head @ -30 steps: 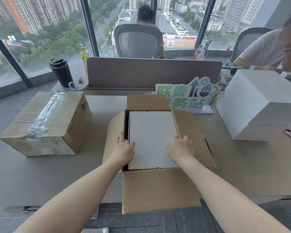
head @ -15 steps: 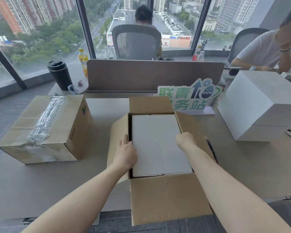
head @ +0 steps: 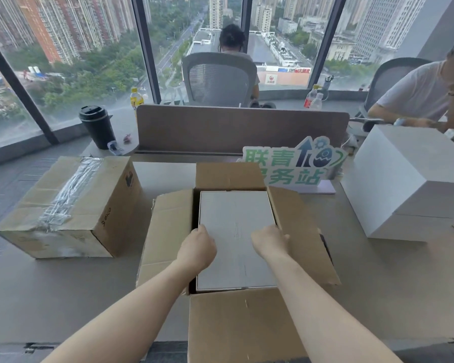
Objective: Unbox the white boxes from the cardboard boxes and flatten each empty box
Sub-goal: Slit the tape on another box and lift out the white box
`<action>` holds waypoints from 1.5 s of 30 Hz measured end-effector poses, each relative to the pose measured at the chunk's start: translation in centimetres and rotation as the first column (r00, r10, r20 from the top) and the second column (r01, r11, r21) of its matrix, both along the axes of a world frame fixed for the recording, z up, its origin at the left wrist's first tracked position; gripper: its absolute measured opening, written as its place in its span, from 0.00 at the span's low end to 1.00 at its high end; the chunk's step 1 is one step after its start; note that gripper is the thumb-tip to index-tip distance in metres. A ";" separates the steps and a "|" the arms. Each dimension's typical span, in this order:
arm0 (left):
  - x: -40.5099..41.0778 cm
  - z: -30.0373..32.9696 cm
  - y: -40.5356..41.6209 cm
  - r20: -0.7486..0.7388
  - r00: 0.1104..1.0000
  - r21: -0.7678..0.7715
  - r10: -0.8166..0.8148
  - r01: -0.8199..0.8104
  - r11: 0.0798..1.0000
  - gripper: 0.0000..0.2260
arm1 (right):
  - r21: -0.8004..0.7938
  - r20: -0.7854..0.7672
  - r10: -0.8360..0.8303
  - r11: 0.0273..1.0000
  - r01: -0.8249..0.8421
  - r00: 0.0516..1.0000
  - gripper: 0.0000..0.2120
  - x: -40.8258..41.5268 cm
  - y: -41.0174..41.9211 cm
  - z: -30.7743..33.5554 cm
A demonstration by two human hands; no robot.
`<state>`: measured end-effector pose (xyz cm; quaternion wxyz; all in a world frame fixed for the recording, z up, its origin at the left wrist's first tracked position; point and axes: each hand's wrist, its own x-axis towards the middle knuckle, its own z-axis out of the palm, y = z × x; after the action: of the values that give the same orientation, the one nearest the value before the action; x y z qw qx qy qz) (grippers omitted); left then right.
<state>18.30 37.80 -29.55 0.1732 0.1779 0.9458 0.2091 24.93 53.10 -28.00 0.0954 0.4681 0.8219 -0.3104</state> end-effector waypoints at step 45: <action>-2.0 1.9 0.7 0.029 0.916 0.198 0.399 -0.397 0.896 0.21 | -0.040 -0.423 -0.046 0.999 0.032 0.905 0.17 3.7 3.2 -0.6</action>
<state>16.32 38.48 -27.62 0.1022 -0.0013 0.9374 0.3328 28.65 56.30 -28.56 -0.0838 0.4044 0.8083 -0.4197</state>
